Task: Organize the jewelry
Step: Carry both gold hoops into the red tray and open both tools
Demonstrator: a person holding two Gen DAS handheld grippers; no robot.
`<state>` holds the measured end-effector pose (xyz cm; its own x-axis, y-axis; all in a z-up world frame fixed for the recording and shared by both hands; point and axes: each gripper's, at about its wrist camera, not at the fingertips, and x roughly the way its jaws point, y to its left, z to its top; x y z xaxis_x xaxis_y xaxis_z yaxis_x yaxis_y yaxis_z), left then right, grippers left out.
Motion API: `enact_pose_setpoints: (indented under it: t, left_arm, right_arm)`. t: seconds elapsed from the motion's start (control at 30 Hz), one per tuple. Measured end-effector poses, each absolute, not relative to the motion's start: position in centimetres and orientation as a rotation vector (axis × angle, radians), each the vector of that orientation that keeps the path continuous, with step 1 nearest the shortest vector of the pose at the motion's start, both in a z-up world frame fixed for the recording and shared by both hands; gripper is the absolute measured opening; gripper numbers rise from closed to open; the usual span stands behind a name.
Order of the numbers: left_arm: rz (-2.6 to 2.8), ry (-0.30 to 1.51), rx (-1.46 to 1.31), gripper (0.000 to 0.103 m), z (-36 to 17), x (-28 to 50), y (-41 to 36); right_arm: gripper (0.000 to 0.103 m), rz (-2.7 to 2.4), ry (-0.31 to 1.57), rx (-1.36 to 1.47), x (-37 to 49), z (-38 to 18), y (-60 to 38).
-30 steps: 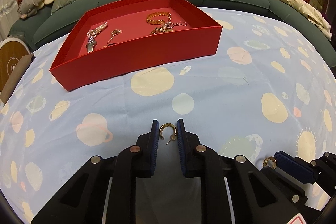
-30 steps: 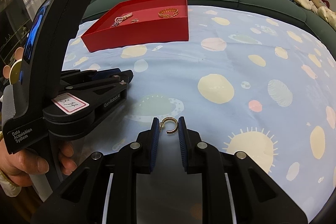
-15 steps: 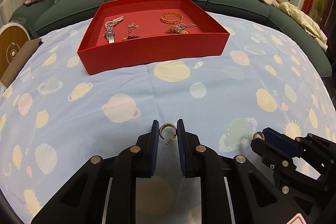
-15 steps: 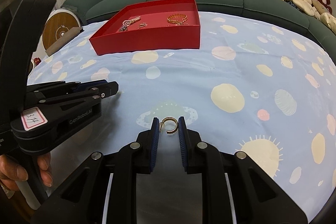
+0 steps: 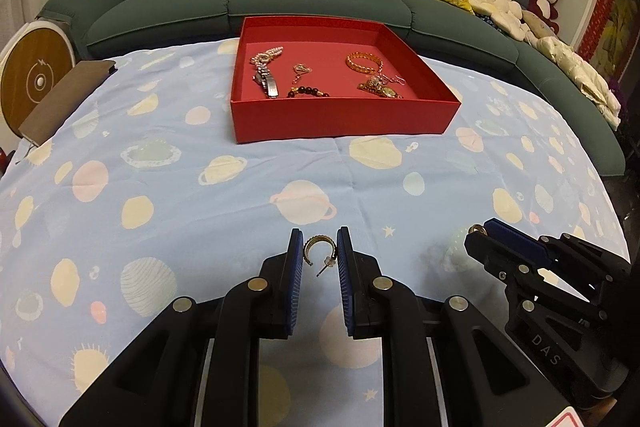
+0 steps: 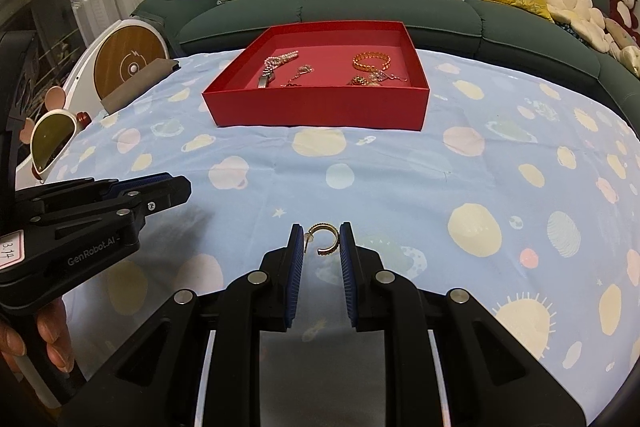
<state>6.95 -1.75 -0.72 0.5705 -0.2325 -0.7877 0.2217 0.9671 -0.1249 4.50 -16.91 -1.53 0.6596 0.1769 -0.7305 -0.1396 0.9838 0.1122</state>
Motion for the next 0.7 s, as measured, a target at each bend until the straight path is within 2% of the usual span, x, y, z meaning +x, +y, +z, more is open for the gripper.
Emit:
enact_pose_setpoints:
  t: [0.33, 0.7]
  left_arm:
    - [-0.239, 0.909, -0.084, 0.015, 1.1, 7.7, 0.6]
    - [-0.232, 0.811, -0.034, 0.015, 6.5, 12.9, 0.4]
  right_arm:
    - [0.018, 0.194, 0.811, 0.051, 6.0, -0.4, -15.1]
    - [0.018, 0.169, 0.71, 0.036, 11.3, 5.5, -15.4]
